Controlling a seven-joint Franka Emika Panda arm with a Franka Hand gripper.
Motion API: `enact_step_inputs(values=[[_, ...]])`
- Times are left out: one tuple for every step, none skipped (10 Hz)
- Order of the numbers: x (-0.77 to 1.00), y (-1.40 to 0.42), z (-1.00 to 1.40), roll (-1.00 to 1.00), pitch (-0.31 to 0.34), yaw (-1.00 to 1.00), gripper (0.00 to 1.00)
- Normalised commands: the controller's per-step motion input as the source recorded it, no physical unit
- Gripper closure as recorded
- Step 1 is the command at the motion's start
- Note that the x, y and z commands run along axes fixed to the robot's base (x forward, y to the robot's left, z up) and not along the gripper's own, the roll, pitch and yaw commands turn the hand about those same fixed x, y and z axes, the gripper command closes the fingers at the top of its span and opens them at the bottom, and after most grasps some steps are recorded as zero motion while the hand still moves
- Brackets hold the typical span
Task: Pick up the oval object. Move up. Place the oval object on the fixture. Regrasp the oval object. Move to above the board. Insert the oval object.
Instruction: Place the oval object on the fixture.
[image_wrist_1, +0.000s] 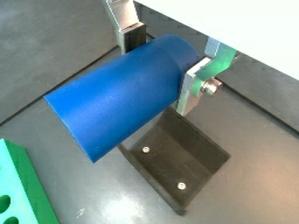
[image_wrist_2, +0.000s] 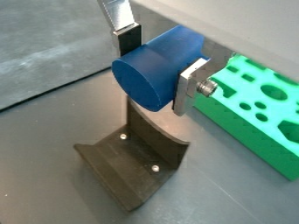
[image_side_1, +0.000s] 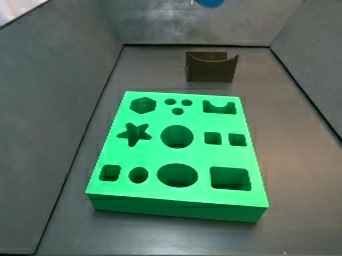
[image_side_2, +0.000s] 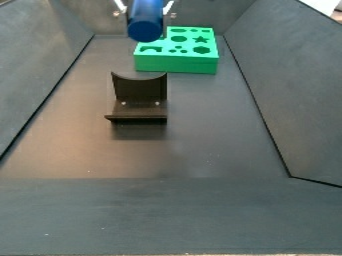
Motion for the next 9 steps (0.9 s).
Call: enact_step_inputs(values=[[0.35, 0.17, 0.00, -1.00, 0.186, -0.03, 1.00], [0.27, 0.08, 0.00, -1.00, 0.204, -0.05, 1.00], [0.18, 0.07, 0.00, -0.92, 0.207, -0.08, 1.00], [0.08, 0.06, 0.00, -0.69, 0.175, -0.10, 1.00], [0.04, 0.06, 0.00, -0.52, 0.129, -0.11, 1.00], [0.04, 0.04, 0.00, -0.29, 0.085, -0.12, 1.00], [0.05, 0.03, 0.00, -0.21, 0.074, -0.11, 1.00], [0.10, 0.06, -1.00, -1.00, -0.002, -0.15, 1.00], [0.10, 0.07, -1.00, -1.00, -0.011, -0.15, 1.00]])
